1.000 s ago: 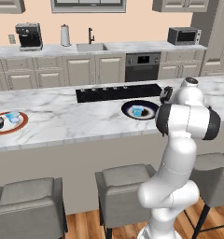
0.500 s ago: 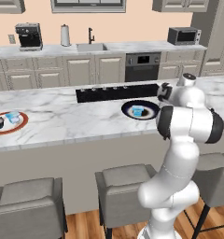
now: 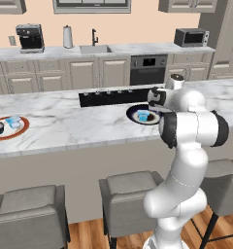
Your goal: Place two yogurt containers on each plate.
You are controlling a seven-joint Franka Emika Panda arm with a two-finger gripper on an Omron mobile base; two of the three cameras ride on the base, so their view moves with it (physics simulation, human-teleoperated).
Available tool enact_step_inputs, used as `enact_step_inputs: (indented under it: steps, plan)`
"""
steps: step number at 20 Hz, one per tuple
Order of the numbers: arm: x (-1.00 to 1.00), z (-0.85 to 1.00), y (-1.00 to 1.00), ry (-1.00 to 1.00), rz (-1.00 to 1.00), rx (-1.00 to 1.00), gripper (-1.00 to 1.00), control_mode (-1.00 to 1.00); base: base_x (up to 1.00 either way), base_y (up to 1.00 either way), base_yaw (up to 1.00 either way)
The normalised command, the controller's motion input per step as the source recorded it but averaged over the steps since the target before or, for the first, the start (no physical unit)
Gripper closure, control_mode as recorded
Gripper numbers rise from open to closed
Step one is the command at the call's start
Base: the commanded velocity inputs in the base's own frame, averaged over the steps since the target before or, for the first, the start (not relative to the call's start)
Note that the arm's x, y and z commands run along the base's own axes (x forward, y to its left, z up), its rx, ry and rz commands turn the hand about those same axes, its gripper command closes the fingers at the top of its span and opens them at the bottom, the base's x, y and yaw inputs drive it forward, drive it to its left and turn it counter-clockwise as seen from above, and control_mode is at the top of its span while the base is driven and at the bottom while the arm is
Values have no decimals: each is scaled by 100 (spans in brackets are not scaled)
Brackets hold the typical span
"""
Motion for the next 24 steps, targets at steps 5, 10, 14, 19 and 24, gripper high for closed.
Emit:
enact_step_inputs:
  steps: [5, 10, 14, 19, 24]
  plan:
    - [57, -1, 23, 2, 0, 1, 100, -100, 0, 0, 0]
    - [22, -13, 1, 2, 0, 0, 100, -100, 0, 0, 0]
    - [17, -15, 0, 3, 0, 1, -100, -100, 0, 0, 0]
    - [0, -9, 1, 4, 0, 2, -100, -100, 0, 0, 0]
    - [0, 6, 0, 1, 0, 4, -100, -100, 0, 0, 0]
